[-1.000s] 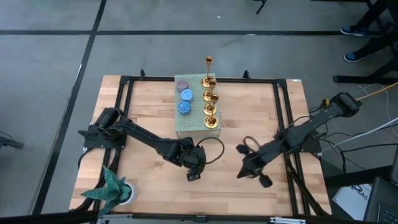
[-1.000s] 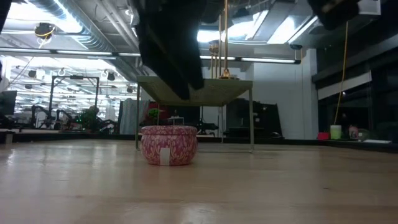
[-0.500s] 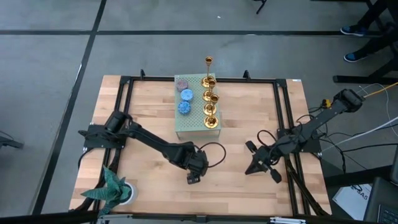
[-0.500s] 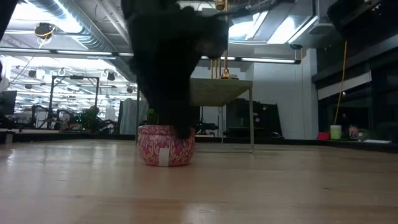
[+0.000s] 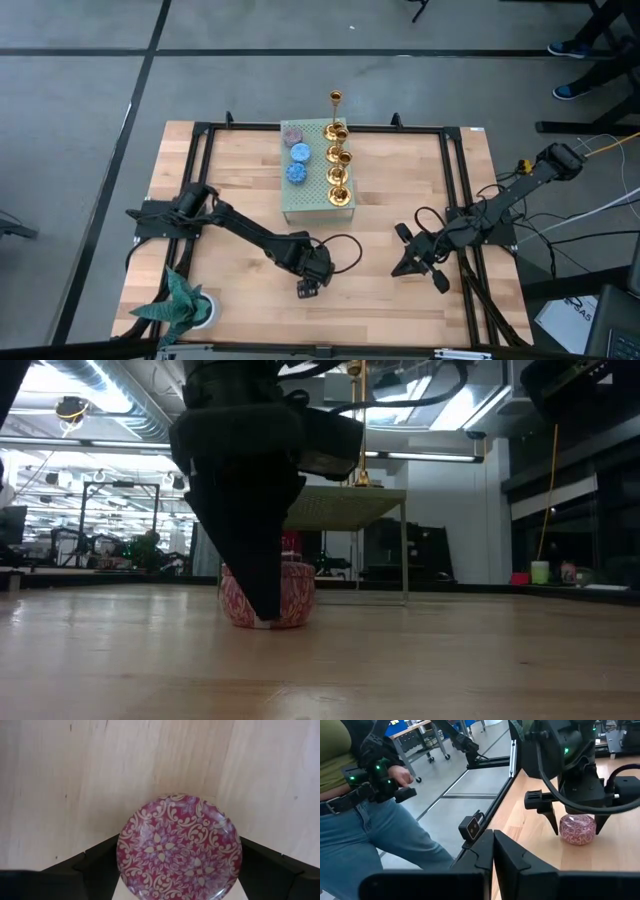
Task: Pick & Place candle stick holders
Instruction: Align the pink scented candle with the other scented candles on the shelf
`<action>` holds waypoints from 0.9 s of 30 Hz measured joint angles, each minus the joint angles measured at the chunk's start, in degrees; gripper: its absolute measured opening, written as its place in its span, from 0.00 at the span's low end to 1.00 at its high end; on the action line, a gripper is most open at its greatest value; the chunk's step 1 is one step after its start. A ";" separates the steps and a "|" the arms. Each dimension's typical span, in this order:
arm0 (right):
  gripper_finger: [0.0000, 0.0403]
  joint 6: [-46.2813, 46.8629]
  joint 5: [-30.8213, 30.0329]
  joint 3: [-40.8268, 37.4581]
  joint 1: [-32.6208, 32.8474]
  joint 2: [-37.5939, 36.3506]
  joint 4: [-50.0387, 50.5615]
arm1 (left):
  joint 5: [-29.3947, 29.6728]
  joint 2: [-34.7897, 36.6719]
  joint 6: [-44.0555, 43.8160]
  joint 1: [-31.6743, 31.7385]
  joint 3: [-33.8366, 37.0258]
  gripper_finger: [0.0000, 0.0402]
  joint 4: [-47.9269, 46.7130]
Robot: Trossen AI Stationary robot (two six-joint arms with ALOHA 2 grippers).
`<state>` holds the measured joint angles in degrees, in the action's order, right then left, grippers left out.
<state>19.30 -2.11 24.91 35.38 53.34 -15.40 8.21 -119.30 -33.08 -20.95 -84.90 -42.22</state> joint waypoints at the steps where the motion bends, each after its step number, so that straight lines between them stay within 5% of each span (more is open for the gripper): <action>1: 0.04 0.00 0.00 0.00 0.00 0.00 0.00 | -0.04 0.10 -0.02 -0.04 0.00 0.82 0.02; 6: 0.04 -0.19 0.02 0.00 0.00 0.02 0.17 | -0.31 0.28 -0.36 -0.25 0.00 0.73 0.02; 14: 0.04 -0.23 0.15 0.00 0.00 0.04 0.44 | -0.60 2.27 -1.70 -0.58 0.02 0.73 -2.82; 27: 0.04 -3.00 -6.41 0.00 -0.26 0.04 1.07 | 7.73 18.61 -2.37 -0.57 0.02 0.73 -12.07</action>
<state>16.30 -8.52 24.91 35.11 53.39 -14.33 15.94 -100.69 -35.45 -21.52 -84.88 -54.29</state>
